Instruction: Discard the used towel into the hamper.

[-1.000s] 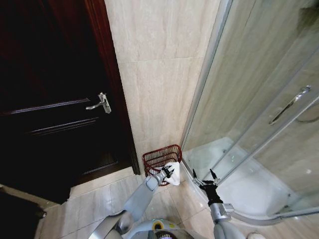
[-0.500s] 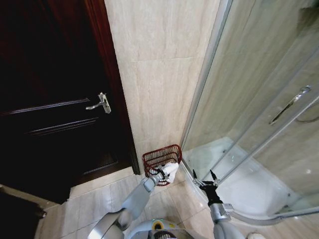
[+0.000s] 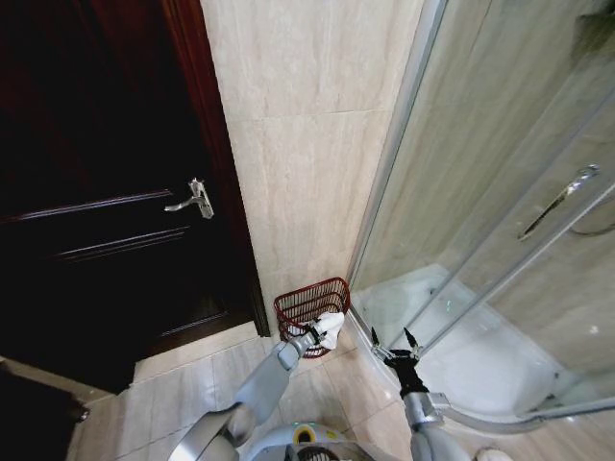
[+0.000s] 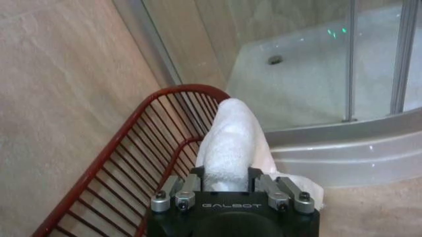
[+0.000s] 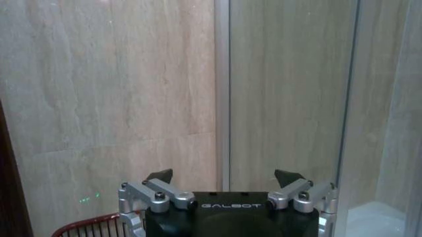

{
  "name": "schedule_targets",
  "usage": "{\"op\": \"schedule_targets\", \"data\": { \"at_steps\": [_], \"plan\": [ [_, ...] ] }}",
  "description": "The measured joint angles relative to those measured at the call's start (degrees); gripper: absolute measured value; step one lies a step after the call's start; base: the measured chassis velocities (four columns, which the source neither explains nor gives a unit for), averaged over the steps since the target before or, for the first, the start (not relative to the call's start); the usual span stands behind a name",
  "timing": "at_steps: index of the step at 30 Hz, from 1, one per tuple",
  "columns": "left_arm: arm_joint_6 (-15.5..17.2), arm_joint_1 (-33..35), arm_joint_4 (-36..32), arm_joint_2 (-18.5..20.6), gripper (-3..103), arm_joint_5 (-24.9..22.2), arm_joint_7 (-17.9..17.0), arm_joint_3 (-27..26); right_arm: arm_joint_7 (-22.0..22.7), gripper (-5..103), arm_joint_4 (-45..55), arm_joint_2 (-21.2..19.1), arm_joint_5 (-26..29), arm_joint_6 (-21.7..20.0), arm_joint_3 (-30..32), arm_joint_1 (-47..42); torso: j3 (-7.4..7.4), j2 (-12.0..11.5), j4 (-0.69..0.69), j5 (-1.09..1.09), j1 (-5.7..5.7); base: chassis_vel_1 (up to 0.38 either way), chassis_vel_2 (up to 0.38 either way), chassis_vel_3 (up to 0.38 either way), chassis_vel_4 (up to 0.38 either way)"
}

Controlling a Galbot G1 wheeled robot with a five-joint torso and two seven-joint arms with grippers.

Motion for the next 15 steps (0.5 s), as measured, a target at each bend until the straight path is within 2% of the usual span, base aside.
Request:
{"op": "schedule_targets", "data": {
  "at_steps": [5,13,14,15],
  "plan": [
    [-0.67,0.6,-1.07,0.0,27,-0.21,0.28,0.1,0.18,100,-0.3,0.0,0.16,0.19,0.01,-0.01,-0.01,0.0,0.0,0.0,0.0,0.0,0.0,0.0,0.0],
    [-3.61,0.61,0.27,0.0,27,0.63,0.44,-0.58,0.2,100,-0.48,0.0,0.34,0.41,-0.07,0.18,-0.01,0.0,0.01,-0.01,0.0,0.0,0.0,0.0,0.0],
    [-3.84,0.59,0.38,0.0,24,1.2,0.45,-0.77,0.2,100,-0.48,0.0,0.4,0.41,-0.07,0.24,-0.01,0.0,0.0,-0.01,0.0,0.0,0.0,0.0,0.0],
    [-3.94,0.58,0.41,-0.01,27,1.67,0.5,-0.95,0.2,100,-0.48,0.0,0.46,0.41,-0.07,0.29,-0.01,0.0,0.01,-0.02,0.0,0.0,0.0,0.0,0.0]
  ]
}}
